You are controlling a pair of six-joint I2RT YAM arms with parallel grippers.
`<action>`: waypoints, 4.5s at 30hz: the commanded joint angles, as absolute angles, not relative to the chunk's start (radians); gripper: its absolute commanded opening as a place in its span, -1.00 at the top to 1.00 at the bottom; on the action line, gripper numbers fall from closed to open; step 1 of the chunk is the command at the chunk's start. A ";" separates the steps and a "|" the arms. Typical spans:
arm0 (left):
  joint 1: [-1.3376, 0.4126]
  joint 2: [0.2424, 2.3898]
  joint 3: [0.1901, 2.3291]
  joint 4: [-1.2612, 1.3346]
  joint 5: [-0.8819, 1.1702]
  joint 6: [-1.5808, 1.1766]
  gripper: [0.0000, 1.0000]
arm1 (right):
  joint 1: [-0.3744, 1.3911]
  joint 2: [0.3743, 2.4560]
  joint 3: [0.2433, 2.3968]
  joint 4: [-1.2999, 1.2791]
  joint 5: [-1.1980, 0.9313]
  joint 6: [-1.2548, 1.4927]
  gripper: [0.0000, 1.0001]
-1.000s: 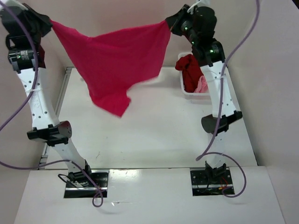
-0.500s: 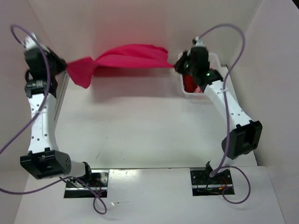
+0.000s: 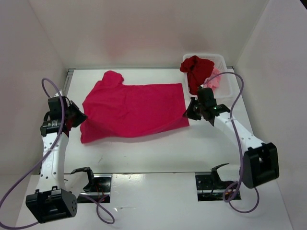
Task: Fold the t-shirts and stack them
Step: Flatten out the tshirt, then fold the flattened tshirt in 1/3 of the way
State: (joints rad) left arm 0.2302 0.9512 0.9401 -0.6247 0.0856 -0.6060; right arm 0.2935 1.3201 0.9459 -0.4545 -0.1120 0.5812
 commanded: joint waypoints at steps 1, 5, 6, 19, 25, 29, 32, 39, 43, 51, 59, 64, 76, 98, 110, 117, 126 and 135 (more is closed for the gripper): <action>0.210 0.945 0.945 -0.780 0.108 -0.603 0.96 | 0.287 1.218 0.884 -0.509 -0.170 0.644 0.99; 0.129 0.945 0.995 -0.880 -0.006 -0.591 0.93 | 0.287 1.111 0.841 -0.555 -0.186 0.684 0.99; 0.129 0.962 0.996 -0.868 0.004 -0.575 0.90 | 0.287 1.111 0.841 -0.555 -0.186 0.684 0.99; 0.167 1.156 1.081 -0.755 -0.187 -0.459 0.78 | 0.287 1.428 1.021 -0.445 -0.011 0.612 0.99; 0.176 1.247 1.049 -0.651 -0.164 -0.445 0.76 | 0.287 1.575 1.123 -0.413 0.020 0.592 0.99; 0.176 1.310 1.058 -0.581 -0.155 -0.445 0.76 | 0.287 1.641 1.175 -0.377 0.046 0.581 0.99; 0.176 1.371 1.088 -0.542 -0.155 -0.434 0.76 | 0.287 1.690 1.206 -0.365 0.058 0.572 0.99; 0.176 1.506 1.166 -0.462 -0.135 -0.425 0.70 | 0.287 1.763 1.215 -0.333 0.087 0.581 0.96; 0.176 1.525 1.187 -0.480 -0.135 -0.425 0.71 | 0.287 1.773 1.236 -0.333 0.109 0.592 0.90; 0.176 1.392 1.062 -0.606 -0.052 -0.458 -0.18 | 0.287 1.632 1.166 -0.357 0.048 0.612 0.06; 0.130 1.286 1.008 -0.595 -0.021 -0.638 0.40 | 0.287 1.359 0.939 -0.411 -0.096 0.624 0.76; 0.121 1.458 1.081 -0.606 -0.109 -0.578 0.82 | 0.287 1.324 0.916 -0.393 -0.146 0.604 0.97; 0.075 1.643 1.135 -0.486 -0.262 -0.515 0.03 | 0.287 1.304 0.917 -0.374 -0.173 0.561 0.59; 0.144 1.730 1.140 -0.433 -0.328 -0.537 0.24 | 0.287 1.331 0.890 -0.365 -0.173 0.552 0.59; 0.144 1.753 1.111 -0.433 -0.282 -0.519 0.26 | 0.287 1.331 0.881 -0.356 -0.192 0.552 0.59; 0.144 1.729 1.081 -0.433 -0.282 -0.518 0.31 | 0.287 1.331 0.881 -0.347 -0.192 0.552 0.59; 0.144 1.707 1.049 -0.423 -0.281 -0.517 0.43 | 0.287 1.341 0.881 -0.337 -0.201 0.552 0.59; 0.144 1.648 1.089 -0.446 -0.261 -0.535 0.91 | 0.287 1.350 0.881 -0.337 -0.201 0.552 0.59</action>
